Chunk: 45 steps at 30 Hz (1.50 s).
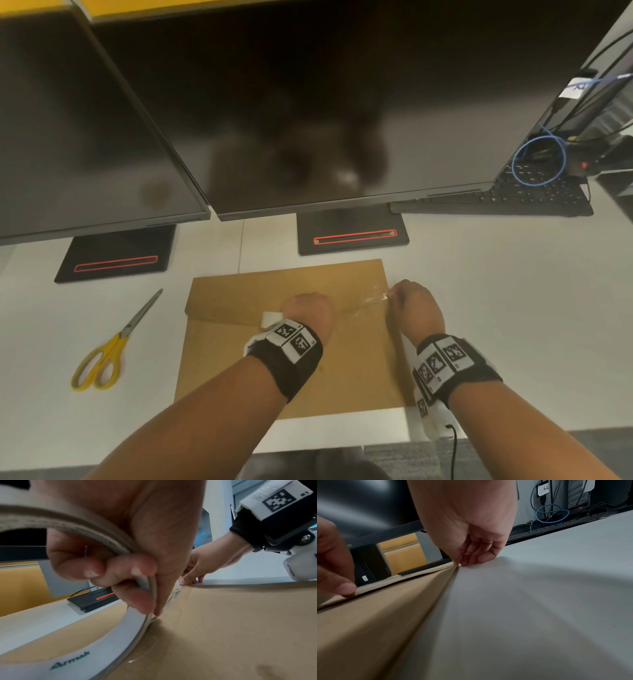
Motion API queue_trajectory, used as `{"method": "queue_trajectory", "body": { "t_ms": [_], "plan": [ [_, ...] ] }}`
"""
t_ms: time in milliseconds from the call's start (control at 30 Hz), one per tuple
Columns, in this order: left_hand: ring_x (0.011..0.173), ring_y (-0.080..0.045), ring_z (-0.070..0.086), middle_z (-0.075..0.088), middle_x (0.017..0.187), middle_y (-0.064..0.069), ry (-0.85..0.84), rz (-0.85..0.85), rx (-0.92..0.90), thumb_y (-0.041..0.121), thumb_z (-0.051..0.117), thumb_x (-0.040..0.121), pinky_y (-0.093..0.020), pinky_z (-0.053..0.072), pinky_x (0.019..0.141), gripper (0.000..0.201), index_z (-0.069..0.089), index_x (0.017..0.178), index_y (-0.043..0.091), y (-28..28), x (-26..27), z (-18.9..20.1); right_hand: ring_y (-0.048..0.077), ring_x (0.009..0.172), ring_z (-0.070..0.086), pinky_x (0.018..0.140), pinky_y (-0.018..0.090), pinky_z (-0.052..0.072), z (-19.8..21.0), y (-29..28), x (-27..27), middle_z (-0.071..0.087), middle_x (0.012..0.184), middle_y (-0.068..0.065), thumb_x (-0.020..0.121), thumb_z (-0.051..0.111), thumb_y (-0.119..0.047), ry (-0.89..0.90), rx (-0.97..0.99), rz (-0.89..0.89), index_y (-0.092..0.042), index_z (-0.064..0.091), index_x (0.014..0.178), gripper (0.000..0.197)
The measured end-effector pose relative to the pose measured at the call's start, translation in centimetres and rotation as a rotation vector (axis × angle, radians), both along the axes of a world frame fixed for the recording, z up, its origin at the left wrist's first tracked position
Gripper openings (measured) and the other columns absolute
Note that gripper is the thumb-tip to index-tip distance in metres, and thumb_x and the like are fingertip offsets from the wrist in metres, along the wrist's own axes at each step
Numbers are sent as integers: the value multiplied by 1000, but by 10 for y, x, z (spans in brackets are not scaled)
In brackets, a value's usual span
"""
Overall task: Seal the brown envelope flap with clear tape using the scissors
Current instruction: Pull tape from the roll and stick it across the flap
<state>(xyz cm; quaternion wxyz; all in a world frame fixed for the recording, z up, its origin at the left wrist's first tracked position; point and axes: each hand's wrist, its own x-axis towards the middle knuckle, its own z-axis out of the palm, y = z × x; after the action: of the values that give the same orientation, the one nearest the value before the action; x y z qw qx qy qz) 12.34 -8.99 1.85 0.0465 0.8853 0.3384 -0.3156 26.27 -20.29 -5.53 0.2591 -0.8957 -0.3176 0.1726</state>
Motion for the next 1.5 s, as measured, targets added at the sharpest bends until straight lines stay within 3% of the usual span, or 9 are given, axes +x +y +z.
{"method": "queue_trajectory", "body": {
  "t_ms": [333, 600, 700, 833, 1000, 1133, 1233, 1367, 1500],
  "plan": [
    [102, -23, 64, 66, 111, -5, -65, 35, 32, 2, 50, 89, -32, 51, 81, 25, 65, 107, 9, 0, 2, -2, 31, 93, 54, 71, 37, 45, -1, 5, -2, 60, 97, 12, 92, 47, -15, -57, -71, 42, -8, 61, 94, 17],
    [106, -22, 63, 65, 115, -4, -33, 61, 8, 4, 55, 88, -31, 49, 82, 26, 64, 112, 10, 7, 11, -1, 28, 83, 55, 63, 32, 44, 4, 9, -15, 54, 97, 7, 86, 52, -7, -133, -4, 17, -10, 58, 94, 11],
    [107, -23, 63, 65, 117, -5, -40, 57, 11, 4, 54, 89, -32, 49, 84, 26, 64, 112, 10, 6, 10, 0, 25, 75, 53, 61, 30, 41, 11, 17, -33, 54, 90, 6, 83, 56, -8, -184, 69, 276, -11, 62, 87, 7],
    [108, -25, 63, 65, 117, -7, -74, 43, 21, 4, 45, 92, -33, 49, 83, 28, 63, 112, 10, 6, 8, -2, 24, 77, 53, 65, 28, 35, 7, 28, -58, 57, 89, 9, 88, 52, -11, -68, 59, 598, -7, 67, 89, 16],
    [104, -25, 64, 66, 113, -8, -109, 36, -11, 8, 47, 93, -32, 49, 80, 23, 64, 109, 9, 8, 0, 2, 25, 69, 52, 56, 29, 36, -2, 30, -63, 59, 79, 9, 80, 59, -7, -77, 77, 561, -9, 73, 80, 14],
    [102, -28, 63, 65, 111, -7, -201, 89, -99, 42, 52, 89, -30, 41, 73, 38, 57, 111, 12, 24, -25, 10, 26, 84, 58, 66, 26, 41, 4, 32, -64, 61, 93, 8, 86, 60, -19, -78, 33, 538, -16, 76, 92, 17],
    [88, -25, 59, 62, 89, -3, -201, 116, -264, 62, 51, 85, -30, 38, 69, 47, 59, 93, 16, 43, -52, 17, 18, 93, 55, 72, 21, 38, 12, 36, -66, 57, 101, 1, 88, 56, -22, -24, -38, 519, -20, 74, 98, 22],
    [69, -17, 50, 55, 69, 2, -322, 178, -530, 53, 50, 91, -31, 39, 69, 40, 49, 74, 17, 60, -70, 20, 14, 88, 54, 70, 24, 43, 16, 44, -69, 55, 95, -4, 87, 57, -31, 16, -91, 423, -24, 76, 93, 21],
    [66, -15, 50, 48, 64, 7, -408, 159, -528, 42, 47, 97, -32, 40, 70, 36, 44, 69, 19, 62, -71, 20, 14, 87, 52, 66, 24, 33, 16, 49, -74, 49, 90, -6, 84, 63, -44, -5, -152, 362, -21, 75, 83, 26]
  ]
}}
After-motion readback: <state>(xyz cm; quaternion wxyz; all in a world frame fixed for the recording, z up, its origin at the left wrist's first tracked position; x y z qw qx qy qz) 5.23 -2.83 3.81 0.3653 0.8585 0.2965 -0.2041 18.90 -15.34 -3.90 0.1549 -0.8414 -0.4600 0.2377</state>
